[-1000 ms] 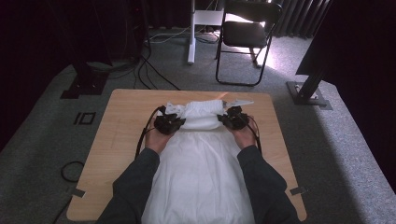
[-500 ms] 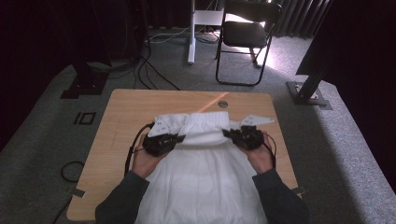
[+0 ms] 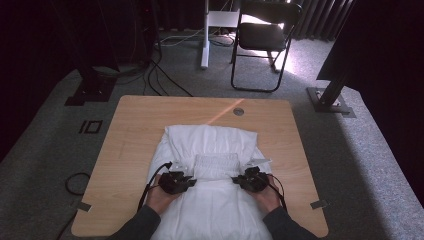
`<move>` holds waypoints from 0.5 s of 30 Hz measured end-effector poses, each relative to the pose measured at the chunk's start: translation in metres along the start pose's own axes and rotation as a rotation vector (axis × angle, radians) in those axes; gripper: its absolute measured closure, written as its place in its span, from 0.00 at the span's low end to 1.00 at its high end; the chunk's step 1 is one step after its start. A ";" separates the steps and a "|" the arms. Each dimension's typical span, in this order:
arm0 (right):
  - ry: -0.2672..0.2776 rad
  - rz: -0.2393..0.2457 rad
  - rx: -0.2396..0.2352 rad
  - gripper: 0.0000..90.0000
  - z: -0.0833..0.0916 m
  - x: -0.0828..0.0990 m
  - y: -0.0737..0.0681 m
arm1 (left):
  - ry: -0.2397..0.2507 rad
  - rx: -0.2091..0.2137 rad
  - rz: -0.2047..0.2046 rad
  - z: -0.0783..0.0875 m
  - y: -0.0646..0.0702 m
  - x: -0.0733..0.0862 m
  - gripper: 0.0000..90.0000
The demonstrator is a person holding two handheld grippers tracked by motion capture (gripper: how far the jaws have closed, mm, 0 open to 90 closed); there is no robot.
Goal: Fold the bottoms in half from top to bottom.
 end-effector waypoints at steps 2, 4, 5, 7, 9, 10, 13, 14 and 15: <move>-0.010 -0.005 -0.007 0.69 0.003 -0.001 0.000 | 0.017 -0.006 0.001 0.007 0.001 -0.005 0.66; 0.007 0.000 -0.028 0.57 0.011 -0.004 -0.002 | 0.057 -0.018 0.002 0.018 0.000 -0.013 0.61; 0.024 0.004 -0.031 0.54 0.016 -0.007 -0.003 | 0.089 -0.022 0.006 0.026 -0.001 -0.020 0.61; 0.090 0.009 -0.033 0.50 0.032 -0.019 -0.002 | 0.137 -0.031 0.017 0.039 -0.006 -0.033 0.61; 0.152 -0.004 -0.032 0.51 0.045 -0.032 0.002 | 0.159 -0.058 0.022 0.046 -0.014 -0.046 0.64; 0.174 -0.009 -0.013 0.56 0.049 -0.039 0.006 | 0.161 -0.071 0.029 0.046 -0.019 -0.052 0.68; 0.177 -0.060 0.042 0.89 0.047 -0.052 0.025 | 0.143 -0.094 0.021 0.034 -0.032 -0.064 0.92; 0.153 -0.072 0.081 0.93 0.039 -0.054 0.033 | 0.131 -0.102 0.028 0.029 -0.035 -0.065 0.96; 0.133 -0.075 0.095 0.94 0.034 -0.055 0.037 | 0.105 -0.110 0.036 0.021 -0.038 -0.064 0.97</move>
Point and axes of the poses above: each handheld gripper's, and its own axes: z roughly backward along the jaws, x roughly out of its underside, y roughly to its right, the point moved 9 cm from there along -z, roughly forward along the jaws, and after that the axes turned 4 degrees about -z, right-handed, at the moved point
